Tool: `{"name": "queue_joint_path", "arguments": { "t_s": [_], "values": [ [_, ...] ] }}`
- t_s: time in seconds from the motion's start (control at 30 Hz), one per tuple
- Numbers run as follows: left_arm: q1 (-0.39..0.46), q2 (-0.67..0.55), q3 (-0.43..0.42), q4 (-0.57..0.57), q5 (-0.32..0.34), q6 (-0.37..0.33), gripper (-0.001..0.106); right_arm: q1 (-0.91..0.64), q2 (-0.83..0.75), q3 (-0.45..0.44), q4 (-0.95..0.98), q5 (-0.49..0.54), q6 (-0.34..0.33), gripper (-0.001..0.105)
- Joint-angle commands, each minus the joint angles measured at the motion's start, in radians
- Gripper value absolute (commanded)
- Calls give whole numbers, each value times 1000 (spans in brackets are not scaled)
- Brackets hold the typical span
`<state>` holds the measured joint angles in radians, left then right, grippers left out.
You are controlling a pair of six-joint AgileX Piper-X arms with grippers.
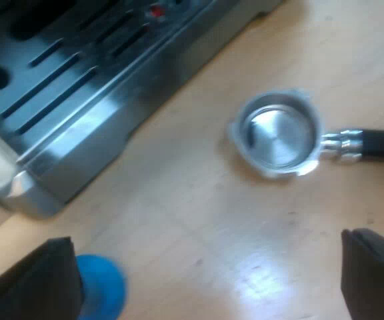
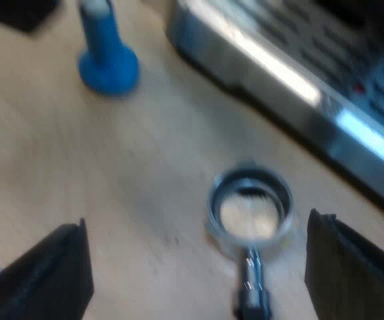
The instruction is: Grind coffee beans and then tamp
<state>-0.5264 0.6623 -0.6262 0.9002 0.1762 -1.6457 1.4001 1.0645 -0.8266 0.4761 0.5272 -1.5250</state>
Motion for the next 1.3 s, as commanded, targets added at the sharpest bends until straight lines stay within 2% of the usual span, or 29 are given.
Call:
{"name": "queue_joint_path", "arguments": {
  "t_s": [0.03, 0.1, 0.17, 0.27, 0.33, 0.43, 0.5, 0.57, 0.67, 0.83, 0.93, 1.1, 1.3],
  "values": [
    [-5, -4, -9, 11, -33, -7, 83, 1, -6, 16, -144, 8, -47, 69],
    [-5, 3, -9, 66, -97, -11, 90, 1, -6, 40, -216, 8, -47, 69],
    [-1, 12, -9, 77, -103, -9, 90, 1, -6, 58, -253, 8, -47, 69],
    [26, 27, -10, 77, -156, -28, 90, 1, -1, 95, -326, 6, -51, 69],
    [63, 38, -10, 73, -150, -41, 90, 1, 7, 112, -340, -11, -51, 69],
    [158, 58, -10, 61, -86, -36, 90, 1, 31, 123, -344, -16, -51, 69],
    [219, 77, -10, 59, -70, -20, 90, 1, 62, 123, -362, -16, -51, 69],
    [247, 101, -10, 59, -66, -9, 90, 1, 86, 123, -396, -14, -51, 69],
    [242, 142, -10, 49, -72, 15, 90, 1, 119, 123, -439, -6, -51, 69],
    [242, 214, -10, 10, -74, 15, 90, 1, 131, 123, -450, 15, -51, 69],
    [242, 315, -10, -35, -74, 21, 90, 1, 131, 123, -450, 15, -51, 69],
    [242, 440, -10, -90, -70, 21, 80, 1, 131, 123, -450, 15, -51, 69],
    [242, 522, -10, -105, -67, 21, 78, 1, 131, 123, -450, 15, -51, 69]
  ]
}}
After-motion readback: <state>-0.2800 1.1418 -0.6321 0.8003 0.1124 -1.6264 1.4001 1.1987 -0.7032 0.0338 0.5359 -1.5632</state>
